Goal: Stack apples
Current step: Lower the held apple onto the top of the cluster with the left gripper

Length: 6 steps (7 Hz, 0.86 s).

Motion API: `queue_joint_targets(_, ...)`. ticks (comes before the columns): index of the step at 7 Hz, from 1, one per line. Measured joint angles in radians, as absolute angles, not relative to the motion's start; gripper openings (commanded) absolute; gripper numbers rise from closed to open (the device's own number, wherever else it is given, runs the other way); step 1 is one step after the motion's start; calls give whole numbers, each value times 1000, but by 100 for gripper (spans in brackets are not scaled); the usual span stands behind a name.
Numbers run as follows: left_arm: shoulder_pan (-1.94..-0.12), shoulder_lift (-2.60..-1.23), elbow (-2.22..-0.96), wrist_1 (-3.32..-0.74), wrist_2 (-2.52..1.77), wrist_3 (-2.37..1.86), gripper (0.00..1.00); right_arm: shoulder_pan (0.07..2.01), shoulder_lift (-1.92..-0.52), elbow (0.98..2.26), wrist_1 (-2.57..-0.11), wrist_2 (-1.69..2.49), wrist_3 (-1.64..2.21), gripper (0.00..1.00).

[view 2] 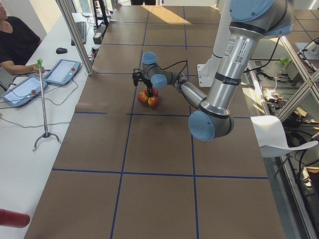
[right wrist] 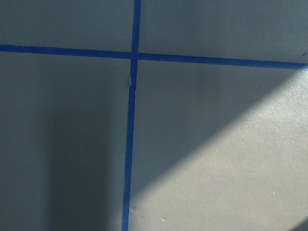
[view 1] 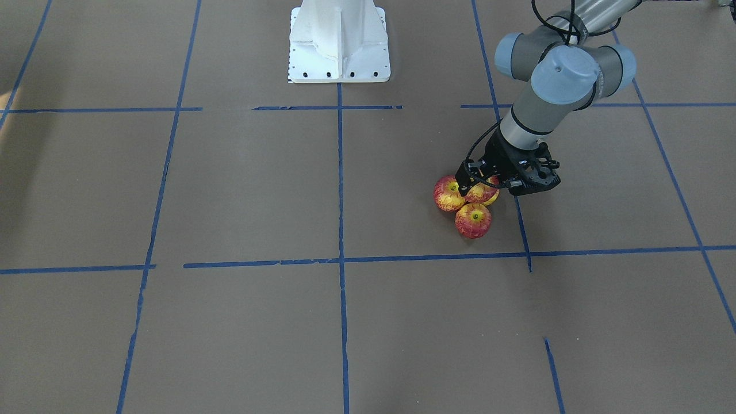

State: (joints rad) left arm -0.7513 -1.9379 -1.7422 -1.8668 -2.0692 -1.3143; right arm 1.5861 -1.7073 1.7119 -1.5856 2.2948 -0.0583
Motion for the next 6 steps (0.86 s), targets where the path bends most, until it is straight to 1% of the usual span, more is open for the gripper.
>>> queue_joint_targets(2, -746, -1939, -1740, -1867, -2068, -1314, 11, 1586, -1707, 1712, -1585, 2295, -58, 100)
queue_joint_targets(3, -743, -1942, -1736, -1867, -2068, -1313, 22, 1586, -1707, 1712, -1586, 2295, -58, 100)
queue_joint_targets(4, -741, -1948, -1729, -1868, -2068, -1313, 73, 1586, -1707, 1712, -1586, 2295, -58, 100)
queue_joint_targets(5, -740, -1953, -1723, -1868, -2068, -1313, 100, 1586, -1707, 1712, -1586, 2295, -58, 100)
queue_joint_targets(6, -739, -1953, -1723, -1868, -2067, -1313, 100, 1586, -1707, 1712, -1586, 2295, -58, 100)
